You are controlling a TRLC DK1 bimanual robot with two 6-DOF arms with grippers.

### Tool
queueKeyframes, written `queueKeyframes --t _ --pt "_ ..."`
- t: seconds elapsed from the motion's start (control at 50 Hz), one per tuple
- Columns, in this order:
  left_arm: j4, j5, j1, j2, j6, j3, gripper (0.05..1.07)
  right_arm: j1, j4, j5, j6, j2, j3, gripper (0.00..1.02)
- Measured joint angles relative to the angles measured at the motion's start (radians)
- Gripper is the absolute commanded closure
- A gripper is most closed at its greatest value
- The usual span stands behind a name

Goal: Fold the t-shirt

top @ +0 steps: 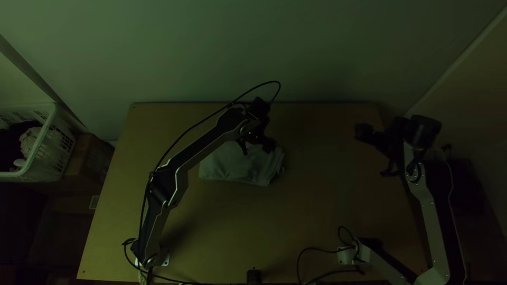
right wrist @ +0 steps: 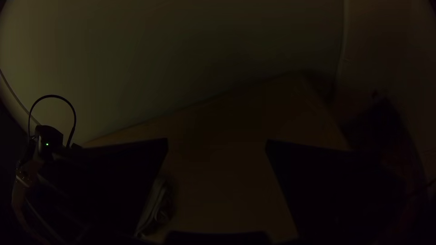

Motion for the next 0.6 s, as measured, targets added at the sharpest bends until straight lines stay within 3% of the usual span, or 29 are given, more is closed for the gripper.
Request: queueKeyframes --t 0.22,0.4,0.6 --pt "0.005 0.0 0.115 -0.137 0.0 -0.006 0.09 0.016 0.168 0.0 -0.038 -0.005 -0.034 0.04" --pt "0.1 0.0 0.245 -0.318 0.016 -0.099 0.09 0.034 0.278 0.0 -0.09 -0.013 -0.035 0.04" --pt "0.205 -0.068 0.368 -0.517 0.056 -0.248 0.1 0.019 0.509 0.031 -0.148 -0.092 -0.036 0.04"
